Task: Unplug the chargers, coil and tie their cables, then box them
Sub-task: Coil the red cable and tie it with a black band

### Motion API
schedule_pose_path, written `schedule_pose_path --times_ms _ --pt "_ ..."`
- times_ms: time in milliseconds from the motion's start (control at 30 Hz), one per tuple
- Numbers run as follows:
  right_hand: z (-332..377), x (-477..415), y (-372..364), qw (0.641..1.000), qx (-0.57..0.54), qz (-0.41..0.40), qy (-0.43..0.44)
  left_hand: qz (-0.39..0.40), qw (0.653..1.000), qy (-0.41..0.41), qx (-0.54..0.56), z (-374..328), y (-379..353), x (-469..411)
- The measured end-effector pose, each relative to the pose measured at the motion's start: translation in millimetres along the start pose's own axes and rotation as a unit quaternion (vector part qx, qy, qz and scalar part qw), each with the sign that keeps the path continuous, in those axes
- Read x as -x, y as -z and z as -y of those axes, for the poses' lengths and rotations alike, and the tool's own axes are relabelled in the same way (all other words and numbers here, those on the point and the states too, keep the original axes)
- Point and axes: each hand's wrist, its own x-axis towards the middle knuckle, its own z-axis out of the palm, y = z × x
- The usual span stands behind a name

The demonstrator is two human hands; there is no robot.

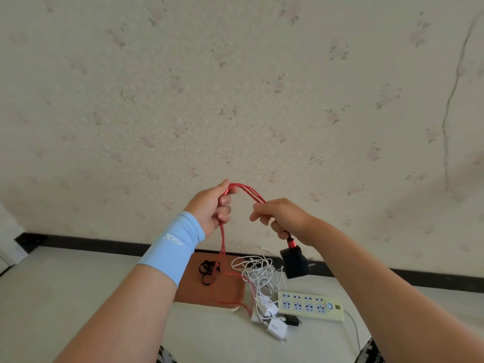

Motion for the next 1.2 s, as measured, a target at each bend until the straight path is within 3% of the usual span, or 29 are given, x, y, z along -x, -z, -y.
schedule_pose_path --times_ms 100,200,300,367,433,500,633,733,867,933,1033,1067,1133,1200 --pt "2 0 -19 0.999 0.041 0.034 0.01 0.036 0.989 0.016 0.142 0 -9 1" --pt "0 0 -31 0.991 0.078 0.108 0.014 0.08 0.981 0.024 0.174 -1 -13 0" --pt "2 2 -29 0.983 0.083 0.161 -0.007 0.073 0.994 0.022 0.08 -4 -10 -1" --pt "2 4 -22 0.969 0.164 0.182 -0.026 0.047 0.994 -0.006 -0.097 -10 -2 3" --pt "1 5 -15 0.946 0.247 0.205 -0.048 0.0 0.938 -0.053 -0.344 -14 8 7" --pt "-1 5 -10 0.936 0.263 0.22 -0.076 -0.039 0.867 -0.09 -0.488 -14 14 9" --pt "1 8 1 0.927 0.283 0.233 -0.078 -0.057 0.82 -0.172 -0.543 -7 18 3" --pt "-3 9 7 0.943 0.237 0.22 -0.074 -0.064 0.772 -0.263 -0.576 0 15 -4" --pt "-11 4 12 0.979 0.123 0.151 -0.066 -0.061 0.653 -0.455 -0.602 9 -4 0" --pt "-14 3 14 0.986 0.087 0.131 -0.062 -0.017 0.639 -0.469 -0.61 11 -13 5" --pt "-16 2 15 0.991 0.037 0.111 -0.06 0.026 0.571 -0.395 -0.719 17 -20 5" --pt "-16 2 14 0.992 0.022 0.108 -0.057 0.046 0.582 -0.33 -0.741 18 -22 6" --pt "-15 1 12 0.994 0.008 0.1 -0.051 0.08 0.645 -0.212 -0.73 21 -24 7" --pt "-14 0 9 0.996 0.003 0.078 -0.051 0.097 0.68 -0.184 -0.703 23 -26 9"
